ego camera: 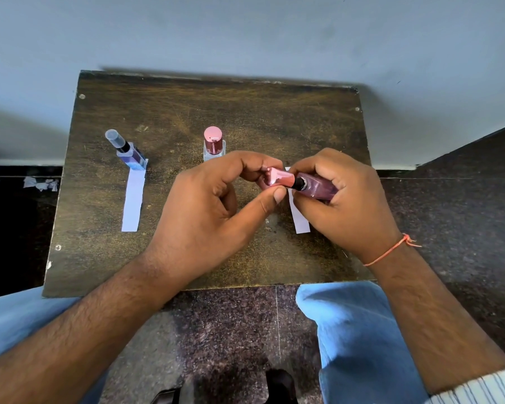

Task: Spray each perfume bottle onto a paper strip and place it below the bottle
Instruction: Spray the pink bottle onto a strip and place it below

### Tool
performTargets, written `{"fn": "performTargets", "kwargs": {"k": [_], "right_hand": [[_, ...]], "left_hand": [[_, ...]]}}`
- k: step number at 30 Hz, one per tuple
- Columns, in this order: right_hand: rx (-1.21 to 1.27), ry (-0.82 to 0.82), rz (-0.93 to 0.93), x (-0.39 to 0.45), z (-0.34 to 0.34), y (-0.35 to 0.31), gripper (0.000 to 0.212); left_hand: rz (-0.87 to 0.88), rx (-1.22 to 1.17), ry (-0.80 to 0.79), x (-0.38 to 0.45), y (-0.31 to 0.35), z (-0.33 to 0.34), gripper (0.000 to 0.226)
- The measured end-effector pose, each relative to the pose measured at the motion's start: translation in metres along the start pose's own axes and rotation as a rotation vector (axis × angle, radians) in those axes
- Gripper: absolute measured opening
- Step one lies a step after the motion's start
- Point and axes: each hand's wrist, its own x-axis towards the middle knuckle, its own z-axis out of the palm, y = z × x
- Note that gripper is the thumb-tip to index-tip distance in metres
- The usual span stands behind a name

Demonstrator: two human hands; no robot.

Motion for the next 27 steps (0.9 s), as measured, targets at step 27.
{"fn": "performTargets", "kwargs": {"k": [27], "right_hand": [[-0.003,-0.008,-0.053,0.002,0.004,-0.01,0.035]], "left_hand": [[-0.077,-0.014,-0.123,0.004,-0.009,0.002,0.024]]}}
